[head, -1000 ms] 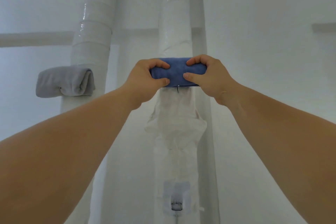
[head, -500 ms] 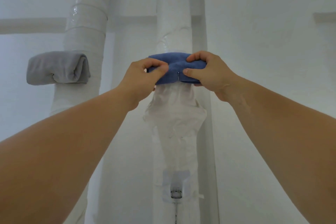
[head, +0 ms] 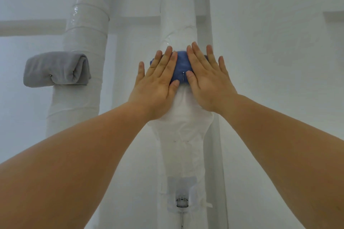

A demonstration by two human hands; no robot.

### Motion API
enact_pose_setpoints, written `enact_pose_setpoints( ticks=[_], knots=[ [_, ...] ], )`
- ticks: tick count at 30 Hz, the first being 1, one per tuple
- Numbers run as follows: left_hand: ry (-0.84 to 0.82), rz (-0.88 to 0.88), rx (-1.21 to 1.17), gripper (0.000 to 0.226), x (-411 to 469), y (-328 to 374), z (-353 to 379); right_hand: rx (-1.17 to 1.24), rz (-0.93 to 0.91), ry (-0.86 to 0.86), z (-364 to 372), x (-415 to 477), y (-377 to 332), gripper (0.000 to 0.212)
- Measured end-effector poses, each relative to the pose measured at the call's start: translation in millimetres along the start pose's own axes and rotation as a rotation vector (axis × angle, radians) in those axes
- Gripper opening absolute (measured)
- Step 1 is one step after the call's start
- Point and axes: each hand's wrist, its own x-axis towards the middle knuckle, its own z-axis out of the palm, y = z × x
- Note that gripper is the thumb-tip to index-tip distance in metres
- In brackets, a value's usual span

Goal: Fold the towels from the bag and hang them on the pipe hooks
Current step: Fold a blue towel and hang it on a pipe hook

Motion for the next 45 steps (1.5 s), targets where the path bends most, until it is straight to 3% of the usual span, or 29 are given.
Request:
enact_pose_setpoints(
  ticks=[6,13,18,25,34,39,45],
  knots=[
    [-0.003,0.012,-0.013,0.069,2.2,-3.3,5.0,0.144,0.038,0.042,12.8,-1.4,-1.2,0.060],
    [-0.139,0.017,0.119,0.084,2.0,3.8,-19.5,0.070,0.092,-0.150,-11.5,-6.0,-6.7,0.064],
    [-0.247,0.029,0.307,0.108,3.6,14.9,-52.7,-0.157,0.049,-0.273,-40.3,-19.4,-3.6,0.070],
    [-0.265,-0.002,0.356,0.101,-15.7,27.0,-75.7,-0.249,0.026,-0.285,-56.5,-40.7,-18.1,0.075],
    [-0.281,-0.112,0.310,0.094,-83.3,26.9,-102.9,-0.067,0.095,-0.217,-56.1,-80.6,-58.3,0.075],
    [-0.367,-0.158,0.230,0.091,-158.6,15.0,-102.9,-0.060,0.148,-0.272,-41.2,-128.1,-100.4,0.075],
    [-0.509,-0.080,0.146,0.090,-242.3,-15.4,-99.7,-0.064,0.236,-0.396,-14.6,-187.2,-163.0,0.076]
  ],
)
